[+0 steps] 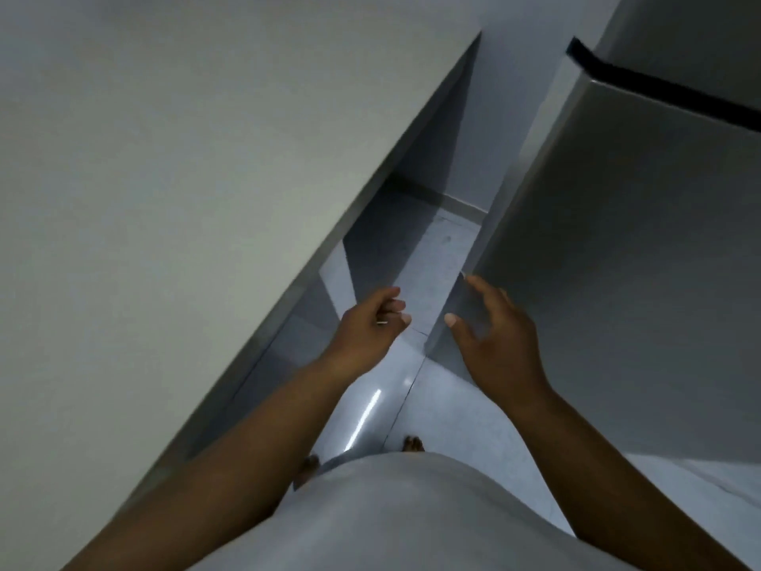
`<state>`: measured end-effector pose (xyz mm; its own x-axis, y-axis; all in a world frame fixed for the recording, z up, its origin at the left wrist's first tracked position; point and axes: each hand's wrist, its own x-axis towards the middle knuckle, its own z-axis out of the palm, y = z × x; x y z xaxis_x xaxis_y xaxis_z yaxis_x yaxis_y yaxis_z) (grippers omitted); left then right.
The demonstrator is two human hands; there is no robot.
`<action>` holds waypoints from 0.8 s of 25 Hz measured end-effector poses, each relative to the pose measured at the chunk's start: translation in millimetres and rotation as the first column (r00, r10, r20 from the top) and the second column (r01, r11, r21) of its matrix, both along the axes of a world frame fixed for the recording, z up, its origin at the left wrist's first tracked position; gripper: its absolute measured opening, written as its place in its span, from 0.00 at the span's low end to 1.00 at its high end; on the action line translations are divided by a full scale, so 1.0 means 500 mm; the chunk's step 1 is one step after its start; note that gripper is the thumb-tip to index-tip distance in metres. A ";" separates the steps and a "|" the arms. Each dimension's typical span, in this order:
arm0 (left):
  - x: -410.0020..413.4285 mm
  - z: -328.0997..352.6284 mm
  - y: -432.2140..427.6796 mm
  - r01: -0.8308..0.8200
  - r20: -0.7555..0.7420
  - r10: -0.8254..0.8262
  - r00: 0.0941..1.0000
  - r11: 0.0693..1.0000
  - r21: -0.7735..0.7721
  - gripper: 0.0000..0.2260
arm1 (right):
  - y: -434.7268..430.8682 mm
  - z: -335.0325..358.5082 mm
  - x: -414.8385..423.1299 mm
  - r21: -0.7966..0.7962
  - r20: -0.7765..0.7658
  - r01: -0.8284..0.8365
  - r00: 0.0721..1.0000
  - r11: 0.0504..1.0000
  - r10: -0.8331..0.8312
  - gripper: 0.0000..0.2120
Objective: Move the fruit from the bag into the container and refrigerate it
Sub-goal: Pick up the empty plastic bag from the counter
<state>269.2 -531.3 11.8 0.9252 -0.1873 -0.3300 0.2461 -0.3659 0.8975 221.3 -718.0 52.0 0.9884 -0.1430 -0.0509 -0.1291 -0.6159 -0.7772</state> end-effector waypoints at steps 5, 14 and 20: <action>-0.193 -0.013 0.280 -0.410 -0.049 0.411 0.910 0.912 0.033 0.16 | 0.207 -0.039 -0.030 0.264 -0.234 -0.268 0.914 0.927 0.331 0.18; -0.473 0.016 0.661 -0.874 0.026 0.883 0.469 0.459 0.160 0.13 | 0.650 -0.043 -0.055 0.324 -0.396 -0.628 0.589 0.708 0.704 0.09; -0.598 0.004 0.859 -0.962 0.061 0.984 0.165 0.147 0.228 0.13 | 0.953 -0.062 -0.108 0.326 -0.420 -0.741 0.443 0.587 0.792 0.09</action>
<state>-29.7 -101.9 14.0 0.2616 0.9149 -0.3073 0.5862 0.1024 0.8037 167.4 -241.7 21.2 0.5179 0.6903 -0.5053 0.0071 -0.5941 -0.8044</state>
